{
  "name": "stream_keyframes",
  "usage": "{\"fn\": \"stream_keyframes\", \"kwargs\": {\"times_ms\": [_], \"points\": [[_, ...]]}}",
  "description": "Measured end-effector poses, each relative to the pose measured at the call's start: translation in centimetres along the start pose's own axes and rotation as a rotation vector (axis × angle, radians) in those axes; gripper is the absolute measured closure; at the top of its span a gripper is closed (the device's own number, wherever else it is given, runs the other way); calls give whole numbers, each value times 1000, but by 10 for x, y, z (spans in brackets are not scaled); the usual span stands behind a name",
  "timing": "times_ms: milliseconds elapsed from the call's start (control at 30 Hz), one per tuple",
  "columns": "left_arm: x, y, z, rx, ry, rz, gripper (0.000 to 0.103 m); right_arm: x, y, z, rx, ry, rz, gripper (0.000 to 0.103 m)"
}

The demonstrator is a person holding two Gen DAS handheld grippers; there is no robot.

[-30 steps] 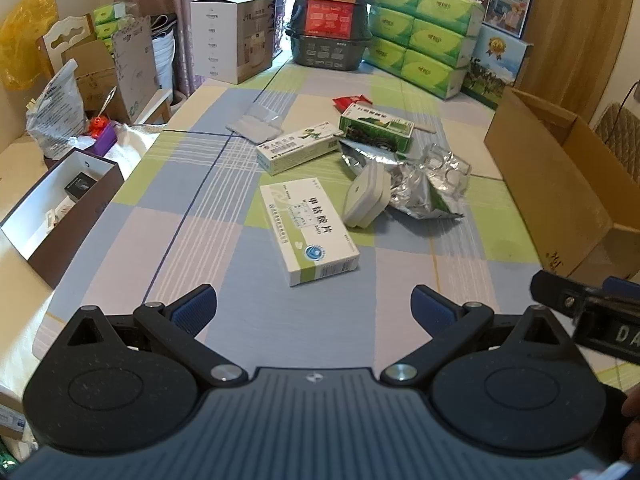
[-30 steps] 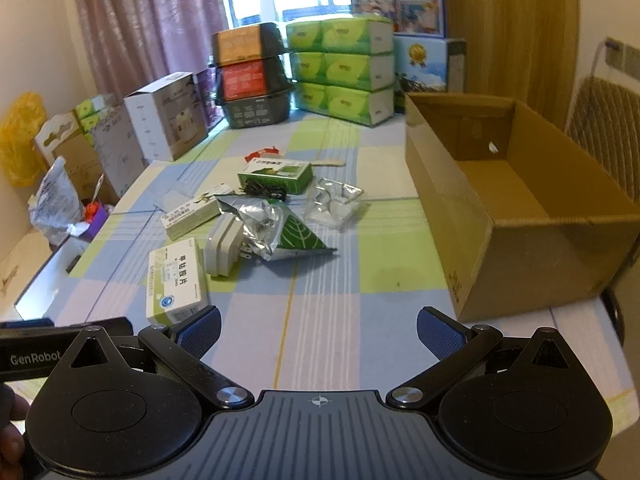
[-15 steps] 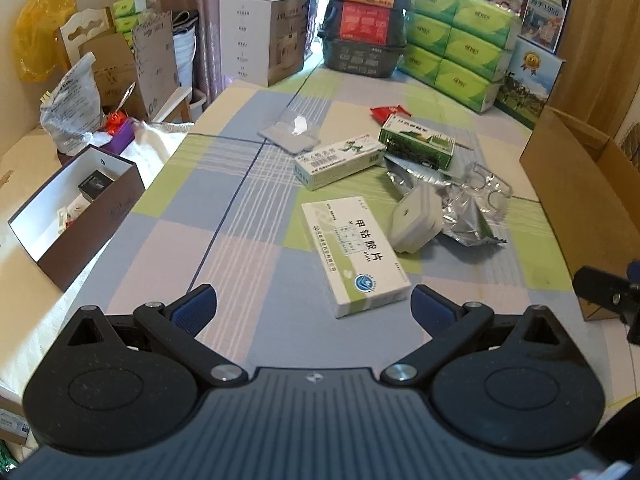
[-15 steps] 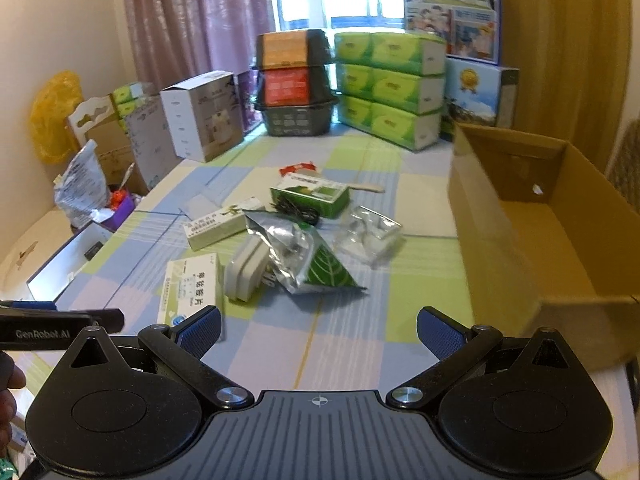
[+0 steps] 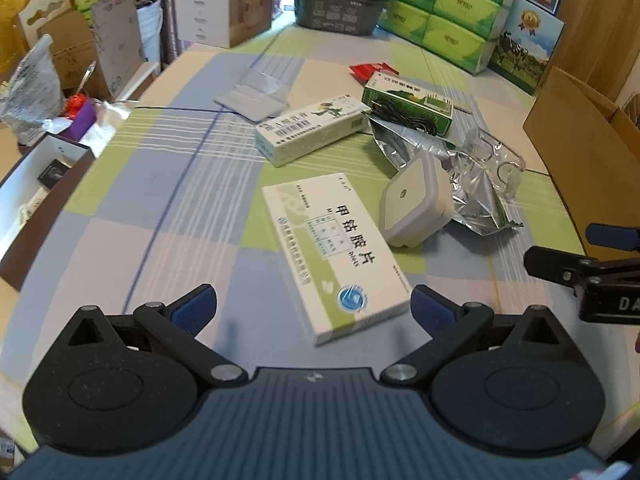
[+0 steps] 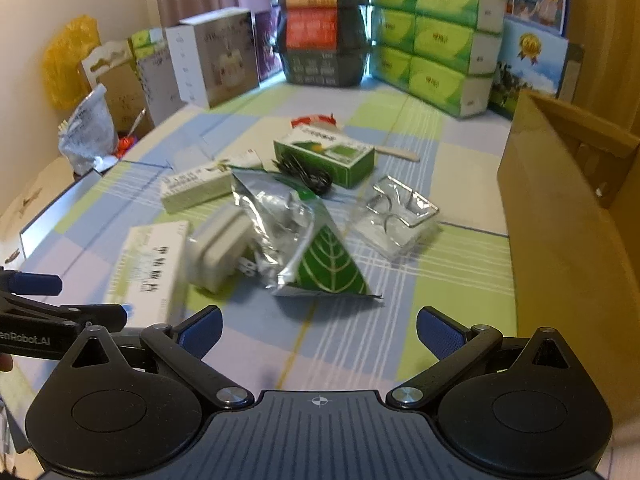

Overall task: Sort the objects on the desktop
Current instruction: 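Grasp the white medicine box with left tool while right tool grasps foil tea bag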

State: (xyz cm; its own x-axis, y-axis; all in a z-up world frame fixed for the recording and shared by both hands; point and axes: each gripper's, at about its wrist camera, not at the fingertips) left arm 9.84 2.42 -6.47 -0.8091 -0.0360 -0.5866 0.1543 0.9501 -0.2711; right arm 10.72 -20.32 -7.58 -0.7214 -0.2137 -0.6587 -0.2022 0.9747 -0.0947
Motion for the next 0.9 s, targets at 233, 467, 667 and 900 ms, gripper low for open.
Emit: {"fn": "stream_keyframes", "kwargs": {"times_ms": [233,467,667,900], "points": [[-9,-3,27,28,22,42,2,-13,4,33,-44,-15,-80,2],[-14,1,44,17,44,80,4,-22,16,59,-29,-13,-205,4],[-16,8,51,15,61,95,24,-27,17,75,-39,12,-225,29],[-15,5,49,-8,73,137,35,-26,14,63,12,18,-194,60]]}}
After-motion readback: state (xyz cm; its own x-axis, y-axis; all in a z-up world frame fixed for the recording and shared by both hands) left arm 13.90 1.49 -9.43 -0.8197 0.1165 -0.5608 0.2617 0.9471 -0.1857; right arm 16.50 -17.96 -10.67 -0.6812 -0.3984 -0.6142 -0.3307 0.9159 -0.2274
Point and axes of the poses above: each gripper's, at about its wrist camera, not at the fingertips, and z roughly the way its jaws point, y to its left, x to its underside, and after that the axes turned 13 degrees about x, right-handed
